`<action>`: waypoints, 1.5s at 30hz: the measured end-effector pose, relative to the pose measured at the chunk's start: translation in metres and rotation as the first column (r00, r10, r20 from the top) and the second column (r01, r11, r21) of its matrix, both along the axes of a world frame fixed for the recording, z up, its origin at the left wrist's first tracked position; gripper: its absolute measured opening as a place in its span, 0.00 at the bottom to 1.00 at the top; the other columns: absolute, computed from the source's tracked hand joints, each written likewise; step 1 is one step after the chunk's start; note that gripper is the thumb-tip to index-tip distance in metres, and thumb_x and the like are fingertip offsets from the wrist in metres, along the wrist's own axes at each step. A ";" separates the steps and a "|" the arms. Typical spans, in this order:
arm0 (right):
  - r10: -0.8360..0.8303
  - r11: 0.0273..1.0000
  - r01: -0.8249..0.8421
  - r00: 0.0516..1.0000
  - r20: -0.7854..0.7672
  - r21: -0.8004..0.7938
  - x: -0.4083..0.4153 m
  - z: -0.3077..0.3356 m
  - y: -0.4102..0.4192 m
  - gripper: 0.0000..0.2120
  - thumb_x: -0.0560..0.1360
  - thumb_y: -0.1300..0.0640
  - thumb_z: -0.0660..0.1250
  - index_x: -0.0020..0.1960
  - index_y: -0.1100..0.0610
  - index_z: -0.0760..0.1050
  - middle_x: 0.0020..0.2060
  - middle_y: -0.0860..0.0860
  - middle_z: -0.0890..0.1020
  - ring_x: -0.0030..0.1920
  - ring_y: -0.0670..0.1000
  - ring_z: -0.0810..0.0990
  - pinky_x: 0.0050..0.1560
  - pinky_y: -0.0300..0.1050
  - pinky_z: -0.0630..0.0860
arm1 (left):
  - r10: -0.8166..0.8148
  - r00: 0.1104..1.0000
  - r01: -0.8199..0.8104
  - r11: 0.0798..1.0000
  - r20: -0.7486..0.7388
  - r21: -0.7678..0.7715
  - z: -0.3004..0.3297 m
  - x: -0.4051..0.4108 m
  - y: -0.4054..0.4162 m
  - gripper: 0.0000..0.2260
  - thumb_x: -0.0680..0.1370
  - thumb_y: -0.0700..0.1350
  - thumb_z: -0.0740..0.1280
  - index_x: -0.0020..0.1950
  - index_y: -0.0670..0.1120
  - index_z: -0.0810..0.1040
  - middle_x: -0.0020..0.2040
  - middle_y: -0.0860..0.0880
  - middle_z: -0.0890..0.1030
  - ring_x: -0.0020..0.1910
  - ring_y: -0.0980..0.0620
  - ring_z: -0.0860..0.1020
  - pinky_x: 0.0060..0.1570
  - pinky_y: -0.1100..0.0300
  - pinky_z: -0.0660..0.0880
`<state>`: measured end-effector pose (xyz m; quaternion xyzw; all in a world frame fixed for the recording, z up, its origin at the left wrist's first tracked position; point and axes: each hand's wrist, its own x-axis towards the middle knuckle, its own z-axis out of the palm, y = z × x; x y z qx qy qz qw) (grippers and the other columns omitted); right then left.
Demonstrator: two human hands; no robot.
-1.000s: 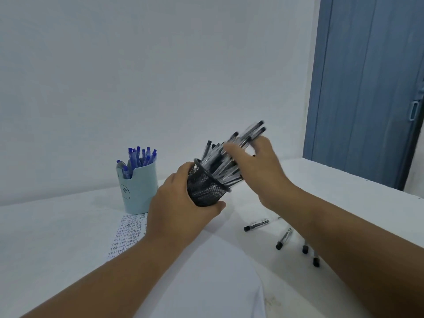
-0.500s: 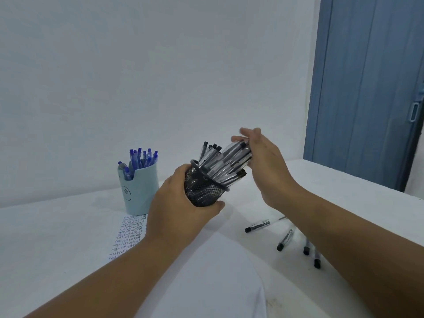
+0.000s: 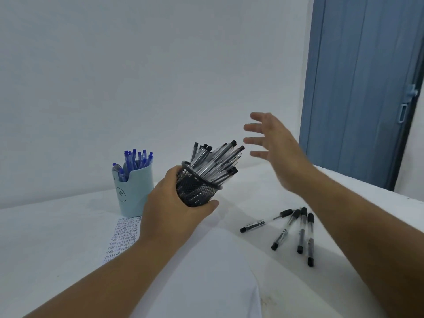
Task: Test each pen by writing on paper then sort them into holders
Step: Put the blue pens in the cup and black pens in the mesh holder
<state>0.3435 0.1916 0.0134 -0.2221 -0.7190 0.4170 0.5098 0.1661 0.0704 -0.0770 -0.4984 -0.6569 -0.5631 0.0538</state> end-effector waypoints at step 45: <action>0.113 0.991 -0.128 0.945 -0.308 -0.030 -0.045 0.036 -0.049 0.07 0.83 0.64 0.60 0.57 0.54 0.70 0.42 0.51 0.80 0.39 0.51 0.84 0.44 0.50 0.81 | -0.198 0.884 0.251 0.965 0.424 -0.072 0.002 -0.008 0.006 0.26 0.74 0.55 0.73 0.66 0.57 0.64 0.58 0.60 0.77 0.60 0.56 0.77 0.61 0.56 0.72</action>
